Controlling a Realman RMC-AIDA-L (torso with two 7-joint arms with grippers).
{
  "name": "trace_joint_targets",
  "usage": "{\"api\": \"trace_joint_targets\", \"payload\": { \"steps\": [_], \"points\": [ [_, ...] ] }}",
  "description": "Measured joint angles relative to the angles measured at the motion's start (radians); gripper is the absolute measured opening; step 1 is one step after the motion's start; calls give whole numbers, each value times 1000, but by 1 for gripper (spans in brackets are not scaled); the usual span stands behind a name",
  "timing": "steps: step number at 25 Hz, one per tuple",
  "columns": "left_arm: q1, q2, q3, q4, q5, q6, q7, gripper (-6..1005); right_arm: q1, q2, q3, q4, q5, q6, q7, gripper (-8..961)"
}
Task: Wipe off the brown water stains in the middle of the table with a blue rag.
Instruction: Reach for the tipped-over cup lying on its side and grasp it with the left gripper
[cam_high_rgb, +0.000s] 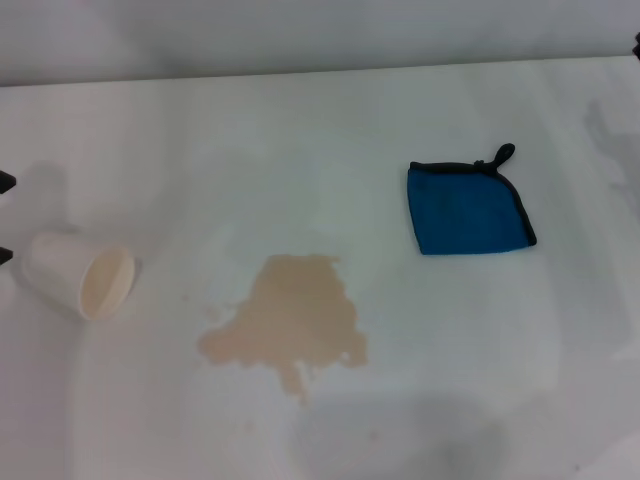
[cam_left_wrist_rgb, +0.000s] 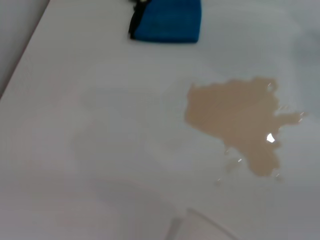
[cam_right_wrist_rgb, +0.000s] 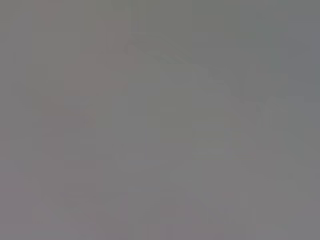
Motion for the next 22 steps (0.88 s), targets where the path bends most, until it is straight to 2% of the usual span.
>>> {"api": "trace_joint_targets", "payload": {
  "steps": [5,9,16,22],
  "points": [
    [-5,-12,0,-8,-12,-51,35,878,0,0,7,-3,14,52,-4,873],
    [-22,-10,-1,-1,-22,-55,75,877,6,-1,46,1,15,91,-5,873],
    [-52,-49,0,-2,72,-122,170,876,-2,2,52,1,16,96,-5,873],
    [-29,-56,-1,-16,32,-163,239,876,0,1,52,3,16,102,-5,873]
  ]
}}
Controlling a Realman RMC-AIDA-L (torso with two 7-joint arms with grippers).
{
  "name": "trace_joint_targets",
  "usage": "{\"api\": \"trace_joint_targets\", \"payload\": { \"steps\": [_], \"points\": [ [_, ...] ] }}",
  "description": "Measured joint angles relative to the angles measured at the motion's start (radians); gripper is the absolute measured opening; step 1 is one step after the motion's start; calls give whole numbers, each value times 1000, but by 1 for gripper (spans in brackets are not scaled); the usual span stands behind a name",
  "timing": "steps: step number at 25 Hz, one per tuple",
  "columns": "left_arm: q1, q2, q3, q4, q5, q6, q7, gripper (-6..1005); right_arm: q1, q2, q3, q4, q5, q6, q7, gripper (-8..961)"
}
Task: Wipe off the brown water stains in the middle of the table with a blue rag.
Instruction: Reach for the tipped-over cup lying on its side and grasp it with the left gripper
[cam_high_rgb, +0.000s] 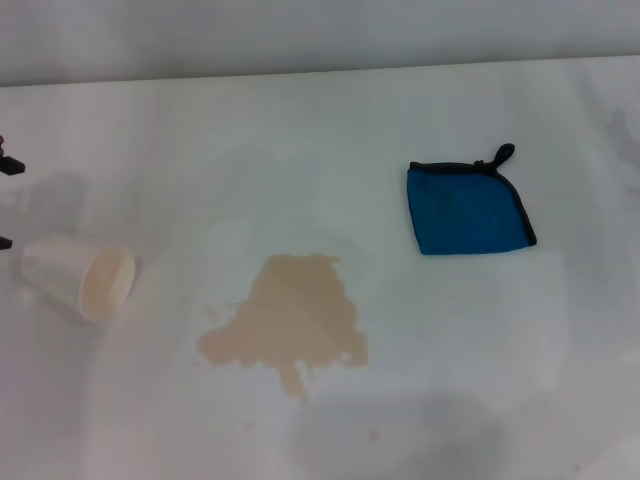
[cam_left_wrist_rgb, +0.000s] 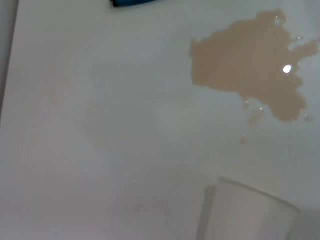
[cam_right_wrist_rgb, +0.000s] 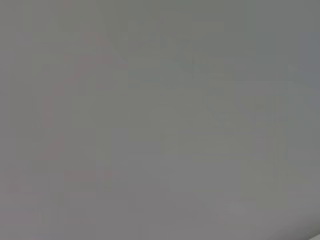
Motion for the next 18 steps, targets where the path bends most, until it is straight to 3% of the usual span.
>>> {"api": "trace_joint_targets", "payload": {
  "steps": [18],
  "points": [
    [-2,-53,1,40,58,-65,113,877,2,0,5,4,60,60,-19,872]
  ]
}}
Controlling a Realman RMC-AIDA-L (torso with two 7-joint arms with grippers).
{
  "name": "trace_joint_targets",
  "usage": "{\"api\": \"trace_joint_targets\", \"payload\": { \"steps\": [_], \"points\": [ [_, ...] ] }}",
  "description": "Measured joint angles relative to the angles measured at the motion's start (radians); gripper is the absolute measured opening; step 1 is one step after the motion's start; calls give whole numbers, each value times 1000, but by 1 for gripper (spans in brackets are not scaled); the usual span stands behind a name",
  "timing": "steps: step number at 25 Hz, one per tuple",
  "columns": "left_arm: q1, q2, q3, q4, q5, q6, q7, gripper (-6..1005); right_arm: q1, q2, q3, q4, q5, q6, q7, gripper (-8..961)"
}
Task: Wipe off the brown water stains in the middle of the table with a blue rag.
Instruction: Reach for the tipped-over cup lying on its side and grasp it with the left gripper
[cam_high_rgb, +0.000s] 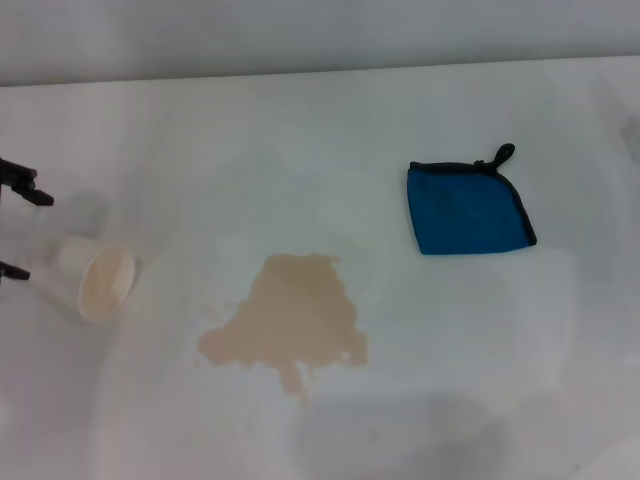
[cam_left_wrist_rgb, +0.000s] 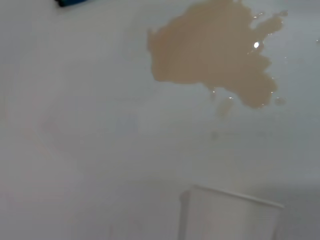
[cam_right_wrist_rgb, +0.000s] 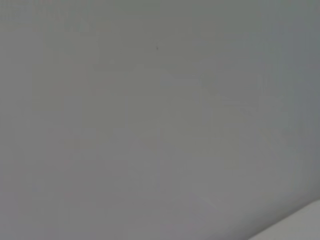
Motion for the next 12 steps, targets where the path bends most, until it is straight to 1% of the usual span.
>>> {"api": "trace_joint_targets", "payload": {
  "steps": [3,6,12],
  "points": [
    [-3,-2,-1,32,37,-27,2,877,5,-2,7,-5,0,0,-5,872],
    [-6,-11,-1,60,79,-56,-1,877,9,-2,9,-8,1,1,-9,872],
    [-8,-14,-2,92,92,-99,-3,877,9,-2,9,-9,3,-6,-9,872]
  ]
}}
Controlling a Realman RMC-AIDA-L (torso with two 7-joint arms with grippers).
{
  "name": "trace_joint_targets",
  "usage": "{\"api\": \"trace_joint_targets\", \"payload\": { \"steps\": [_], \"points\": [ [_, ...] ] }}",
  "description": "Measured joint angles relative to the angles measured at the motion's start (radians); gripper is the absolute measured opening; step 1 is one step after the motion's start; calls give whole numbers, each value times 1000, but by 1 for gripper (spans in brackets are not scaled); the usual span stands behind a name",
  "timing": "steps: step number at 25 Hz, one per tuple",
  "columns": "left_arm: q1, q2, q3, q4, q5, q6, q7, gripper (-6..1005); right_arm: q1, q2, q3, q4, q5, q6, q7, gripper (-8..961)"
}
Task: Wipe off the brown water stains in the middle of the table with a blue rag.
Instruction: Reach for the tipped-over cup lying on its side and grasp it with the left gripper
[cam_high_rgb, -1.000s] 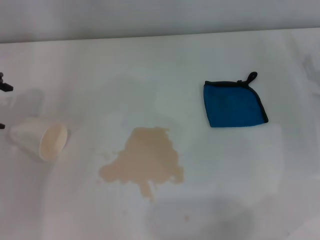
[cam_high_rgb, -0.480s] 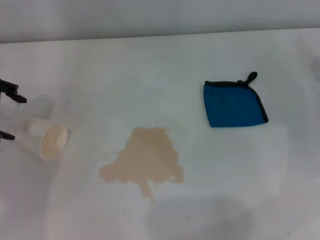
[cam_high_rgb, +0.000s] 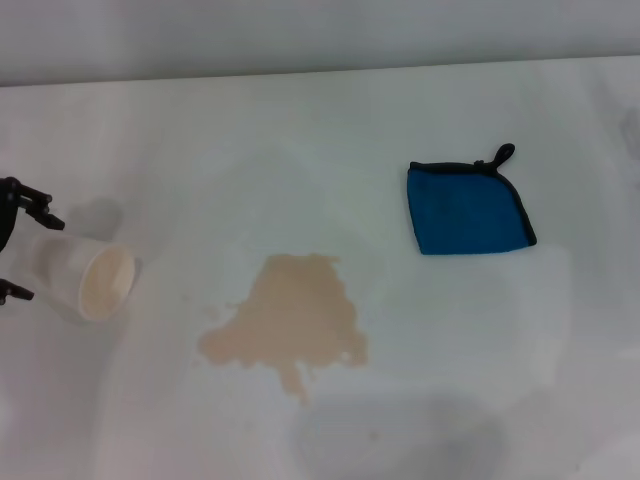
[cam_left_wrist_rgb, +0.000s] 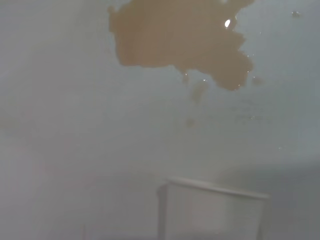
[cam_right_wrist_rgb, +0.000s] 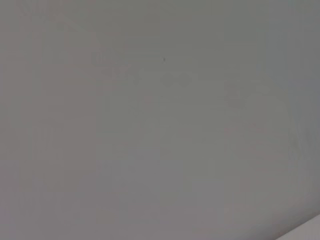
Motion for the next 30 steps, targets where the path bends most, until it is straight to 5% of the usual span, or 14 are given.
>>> {"api": "trace_joint_targets", "payload": {
  "steps": [15,30],
  "points": [
    [1,-1,-1,73,33,-63,1,876,-9,3,0,1,0,-3,1,871],
    [16,-26,-2,105,46,-128,-14,876,-11,5,0,7,0,-4,4,871]
  ]
}}
